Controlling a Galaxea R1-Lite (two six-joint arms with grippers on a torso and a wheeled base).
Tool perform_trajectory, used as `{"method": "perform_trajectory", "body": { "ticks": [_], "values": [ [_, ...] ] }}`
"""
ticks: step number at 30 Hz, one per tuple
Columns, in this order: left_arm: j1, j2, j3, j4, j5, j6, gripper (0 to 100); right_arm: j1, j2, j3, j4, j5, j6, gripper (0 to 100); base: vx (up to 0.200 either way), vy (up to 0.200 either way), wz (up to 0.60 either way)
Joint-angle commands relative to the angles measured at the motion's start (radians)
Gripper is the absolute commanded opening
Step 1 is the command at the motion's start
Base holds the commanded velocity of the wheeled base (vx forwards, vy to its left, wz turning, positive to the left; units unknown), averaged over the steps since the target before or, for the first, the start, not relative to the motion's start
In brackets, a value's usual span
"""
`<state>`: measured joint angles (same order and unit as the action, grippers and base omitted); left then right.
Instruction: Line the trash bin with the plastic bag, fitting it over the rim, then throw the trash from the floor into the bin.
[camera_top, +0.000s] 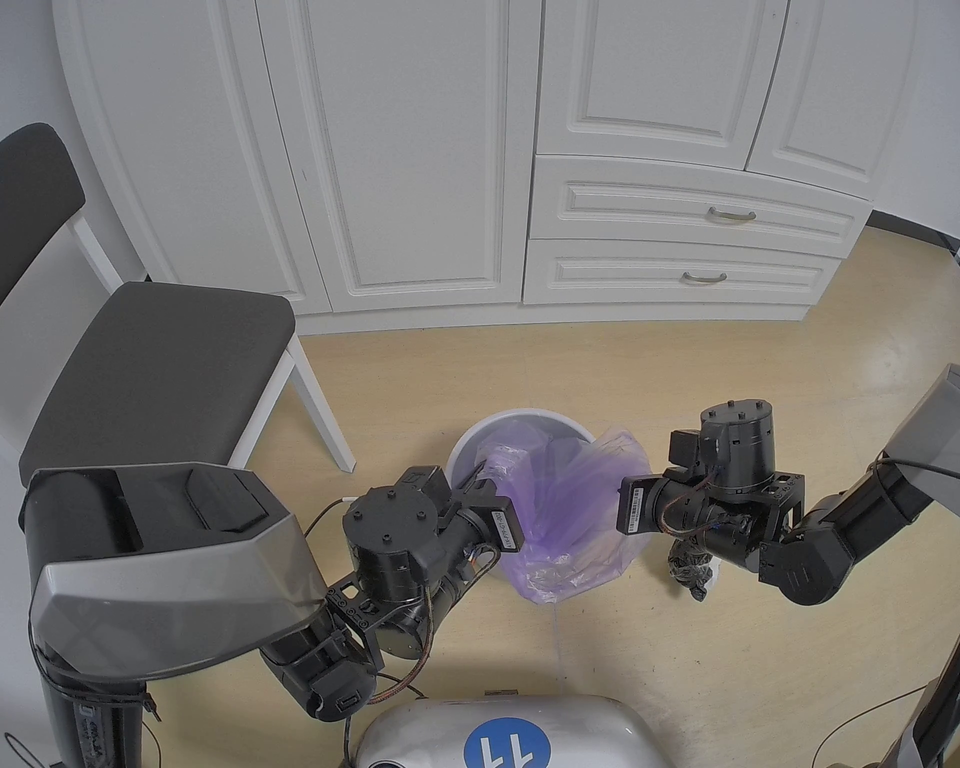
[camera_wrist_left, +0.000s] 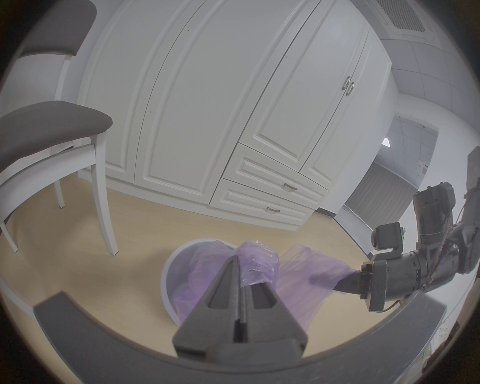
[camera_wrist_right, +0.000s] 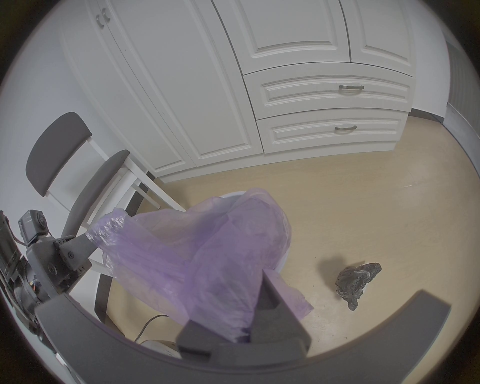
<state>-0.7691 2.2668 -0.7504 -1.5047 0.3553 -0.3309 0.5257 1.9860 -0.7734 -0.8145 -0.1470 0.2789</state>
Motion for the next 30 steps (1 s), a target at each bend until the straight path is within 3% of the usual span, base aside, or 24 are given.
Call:
{"method": "perform_trajectory", "body": {
  "ticks": [1, 5, 9, 14, 17, 21, 22, 23, 27, 30],
  "values": [
    [0.001, -0.001, 0.000, 0.003, 0.002, -0.004, 0, 0.002, 0.002, -0.003, 0.000, 0.001, 0.000, 0, 0.000, 0.000, 0.00],
    [0.011, -0.012, 0.006, 0.006, 0.001, -0.011, 0, 0.002, 0.011, -0.014, 0.006, 0.000, 0.011, 0, 0.000, 0.000, 0.00],
    [0.034, -0.029, 0.003, 0.026, 0.001, -0.023, 0, -0.001, -0.001, -0.064, 0.100, 0.001, 0.066, 0, 0.000, 0.000, 0.00],
    [0.064, -0.062, -0.027, 0.115, 0.001, -0.089, 0, -0.009, -0.006, -0.162, 0.230, 0.001, 0.169, 0, 0.000, 0.000, 0.00],
    [0.103, -0.096, -0.093, 0.254, 0.001, -0.180, 0, -0.038, 0.016, -0.276, 0.350, 0.001, 0.278, 0, 0.000, 0.000, 0.00],
    [0.119, -0.105, -0.129, 0.334, 0.001, -0.232, 0, -0.062, 0.031, -0.337, 0.420, 0.001, 0.321, 0, 0.000, 0.000, 0.00],
    [0.146, -0.115, -0.201, 0.488, 0.001, -0.313, 0, -0.096, 0.047, -0.434, 0.551, 0.001, 0.384, 0, 0.000, 0.000, 0.00],
    [0.156, -0.118, -0.231, 0.547, 0.002, -0.343, 0, -0.105, 0.054, -0.466, 0.597, 0.003, 0.404, 0, 0.000, 0.000, 0.00],
    [0.185, -0.119, -0.319, 0.721, 0.002, -0.421, 0, -0.125, 0.085, -0.544, 0.693, 0.003, 0.450, 0, 0.000, 0.000, 0.00],
    [0.217, -0.112, -0.426, 0.931, 0.002, -0.502, 0, -0.135, 0.136, -0.590, 0.721, 0.003, 0.474, 0, 0.000, 0.000, 0.00]
  ]
}}
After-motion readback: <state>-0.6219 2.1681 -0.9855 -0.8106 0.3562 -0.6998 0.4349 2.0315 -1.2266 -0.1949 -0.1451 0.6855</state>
